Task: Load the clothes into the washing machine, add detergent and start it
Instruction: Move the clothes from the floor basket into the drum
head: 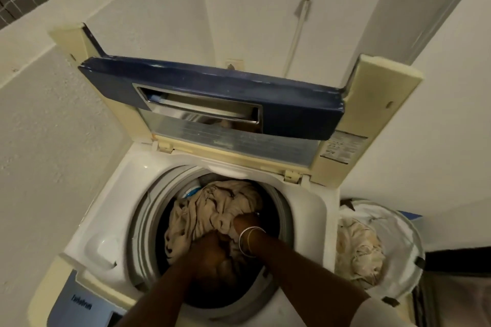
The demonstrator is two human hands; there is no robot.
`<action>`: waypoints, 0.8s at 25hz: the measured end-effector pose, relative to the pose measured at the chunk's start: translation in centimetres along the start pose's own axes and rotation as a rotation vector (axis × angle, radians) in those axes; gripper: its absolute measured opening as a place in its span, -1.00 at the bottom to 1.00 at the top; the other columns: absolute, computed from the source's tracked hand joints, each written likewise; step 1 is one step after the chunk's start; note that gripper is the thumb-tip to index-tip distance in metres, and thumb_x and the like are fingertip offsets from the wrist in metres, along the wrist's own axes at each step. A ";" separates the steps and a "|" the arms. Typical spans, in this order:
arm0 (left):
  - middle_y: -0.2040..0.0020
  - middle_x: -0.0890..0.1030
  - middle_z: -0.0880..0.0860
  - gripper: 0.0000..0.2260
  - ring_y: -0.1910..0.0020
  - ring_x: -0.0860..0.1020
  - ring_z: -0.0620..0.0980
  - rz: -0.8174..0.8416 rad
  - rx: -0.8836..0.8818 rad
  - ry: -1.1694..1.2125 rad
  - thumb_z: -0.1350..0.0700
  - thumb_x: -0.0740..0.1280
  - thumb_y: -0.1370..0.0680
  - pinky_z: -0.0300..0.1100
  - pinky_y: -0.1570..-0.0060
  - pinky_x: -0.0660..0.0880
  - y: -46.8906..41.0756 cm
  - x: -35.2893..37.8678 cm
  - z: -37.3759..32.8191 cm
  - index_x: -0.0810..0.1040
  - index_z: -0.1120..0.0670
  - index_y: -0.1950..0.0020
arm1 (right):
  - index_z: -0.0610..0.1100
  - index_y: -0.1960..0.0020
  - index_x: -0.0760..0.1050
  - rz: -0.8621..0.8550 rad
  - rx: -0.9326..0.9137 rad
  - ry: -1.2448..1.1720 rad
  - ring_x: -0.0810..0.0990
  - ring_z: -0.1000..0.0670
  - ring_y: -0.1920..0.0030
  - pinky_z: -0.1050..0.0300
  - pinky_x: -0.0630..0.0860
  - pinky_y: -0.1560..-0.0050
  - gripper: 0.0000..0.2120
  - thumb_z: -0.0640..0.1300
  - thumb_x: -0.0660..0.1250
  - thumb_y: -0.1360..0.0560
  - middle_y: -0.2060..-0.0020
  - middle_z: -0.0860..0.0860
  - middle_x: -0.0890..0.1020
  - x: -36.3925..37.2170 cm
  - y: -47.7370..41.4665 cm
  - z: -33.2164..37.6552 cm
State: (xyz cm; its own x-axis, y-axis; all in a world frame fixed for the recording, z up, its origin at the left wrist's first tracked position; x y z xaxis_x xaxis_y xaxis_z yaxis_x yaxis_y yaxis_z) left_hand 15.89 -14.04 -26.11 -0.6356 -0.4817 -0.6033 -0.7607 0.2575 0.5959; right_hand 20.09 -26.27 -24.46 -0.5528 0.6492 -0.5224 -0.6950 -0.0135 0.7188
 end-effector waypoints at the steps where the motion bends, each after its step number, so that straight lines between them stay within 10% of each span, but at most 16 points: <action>1: -0.35 0.49 -0.01 -0.63 -0.34 0.45 -0.03 -0.071 -0.017 0.017 -0.05 0.27 -0.63 -0.36 -0.27 0.35 0.7 -1.7 -1.5 0.45 0.03 -0.41 | -0.37 -0.50 0.22 -0.014 -0.033 0.014 0.27 -0.26 -0.49 -0.13 0.08 -0.53 -0.57 -0.18 0.05 -0.69 -0.49 -0.28 0.30 -0.8 1.1 0.4; 4: 0.00 0.68 0.08 -0.84 0.03 0.62 0.08 -0.519 -0.215 0.080 0.00 0.31 -0.59 -0.10 -0.03 0.54 4.0 -7.9 -5.7 0.62 0.05 -0.03 | -0.24 -0.50 0.28 -0.224 -0.119 -0.170 0.40 -0.19 -0.43 0.05 0.26 -0.45 -0.51 -0.11 0.20 -0.62 -0.42 -0.18 0.44 -5.1 6.3 0.7; 8: 0.11 0.65 0.09 -0.92 0.13 0.62 0.05 -0.958 -0.030 0.754 0.22 0.28 -0.58 0.02 0.01 0.59 9.7 -9.4 -14.4 0.57 0.12 0.02 | -0.01 -0.10 0.54 -0.562 -0.358 -0.379 0.64 0.07 0.02 0.21 0.52 -0.09 -0.84 -0.06 0.26 -0.55 0.05 0.06 0.68 -11.9 14.0 -0.8; 11: 0.06 0.63 0.07 -0.88 0.13 0.59 -0.06 -0.979 0.139 0.939 0.26 0.27 -0.60 -0.18 0.10 0.56 11.9 -7.2 -21.5 0.54 0.09 -0.08 | 0.02 0.00 0.50 -0.771 -0.455 -0.562 0.57 0.22 0.16 0.44 0.43 0.07 -0.96 -0.06 0.28 -0.58 0.18 0.17 0.61 -17.1 18.6 -4.9; 20: 0.12 0.61 -0.10 -0.90 0.10 0.62 -0.10 -0.601 0.414 0.658 0.17 0.29 -0.63 -0.26 0.13 0.58 4.9 6.5 -39.2 0.52 -0.01 -0.10 | 0.03 0.07 0.50 -0.903 -0.201 -0.745 0.58 0.11 0.31 0.04 0.57 0.24 -0.93 -0.02 0.33 -0.58 0.33 0.09 0.58 -23.6 16.6 -26.0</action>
State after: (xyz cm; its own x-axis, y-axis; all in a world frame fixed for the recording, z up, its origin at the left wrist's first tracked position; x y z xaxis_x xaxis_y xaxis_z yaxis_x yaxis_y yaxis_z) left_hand 13.18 -48.71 -6.33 -0.0231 -0.9669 -0.2543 -0.9993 0.0297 -0.0222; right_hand 9.70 -61.59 -12.12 0.5322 0.7663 -0.3600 -0.7923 0.6007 0.1074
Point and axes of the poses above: each hand's wrist, its own y-axis away from the middle knuckle, its own x-axis out of the palm, z = x × y, the point moved 10 cm from there along -y, towards the middle knuckle
